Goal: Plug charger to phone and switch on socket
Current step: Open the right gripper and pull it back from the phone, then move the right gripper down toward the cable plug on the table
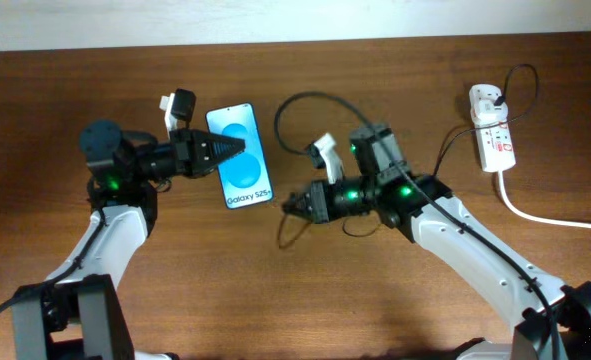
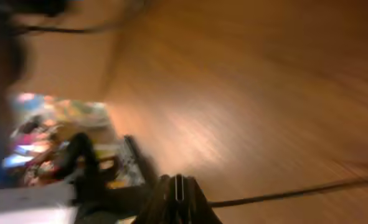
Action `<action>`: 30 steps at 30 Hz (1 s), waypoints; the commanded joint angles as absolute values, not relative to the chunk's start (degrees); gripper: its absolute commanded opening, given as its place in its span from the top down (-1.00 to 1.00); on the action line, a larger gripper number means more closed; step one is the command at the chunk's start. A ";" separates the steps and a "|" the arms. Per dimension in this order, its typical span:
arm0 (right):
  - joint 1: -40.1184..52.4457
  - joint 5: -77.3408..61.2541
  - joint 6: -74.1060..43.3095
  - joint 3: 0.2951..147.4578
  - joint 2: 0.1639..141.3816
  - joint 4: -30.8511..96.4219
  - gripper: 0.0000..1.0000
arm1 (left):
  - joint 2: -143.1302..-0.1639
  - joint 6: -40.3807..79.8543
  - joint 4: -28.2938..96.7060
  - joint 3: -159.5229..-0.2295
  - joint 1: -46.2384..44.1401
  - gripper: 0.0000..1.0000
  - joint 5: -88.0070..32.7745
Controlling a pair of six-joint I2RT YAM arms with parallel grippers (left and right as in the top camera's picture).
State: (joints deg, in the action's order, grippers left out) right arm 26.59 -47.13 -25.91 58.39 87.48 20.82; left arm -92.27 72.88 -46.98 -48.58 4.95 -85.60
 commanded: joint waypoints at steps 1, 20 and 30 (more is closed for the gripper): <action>26.61 -27.62 -21.26 59.05 87.79 31.33 0.92 | -91.39 70.17 -47.33 -48.47 6.57 1.00 -88.33; 26.57 -8.21 -21.43 70.65 87.79 50.85 -0.98 | -91.39 68.62 -47.33 -48.47 6.55 1.00 -88.86; 24.21 -4.25 -45.84 80.05 87.81 67.29 -0.97 | -91.39 68.66 -47.31 -48.47 6.55 1.00 -89.49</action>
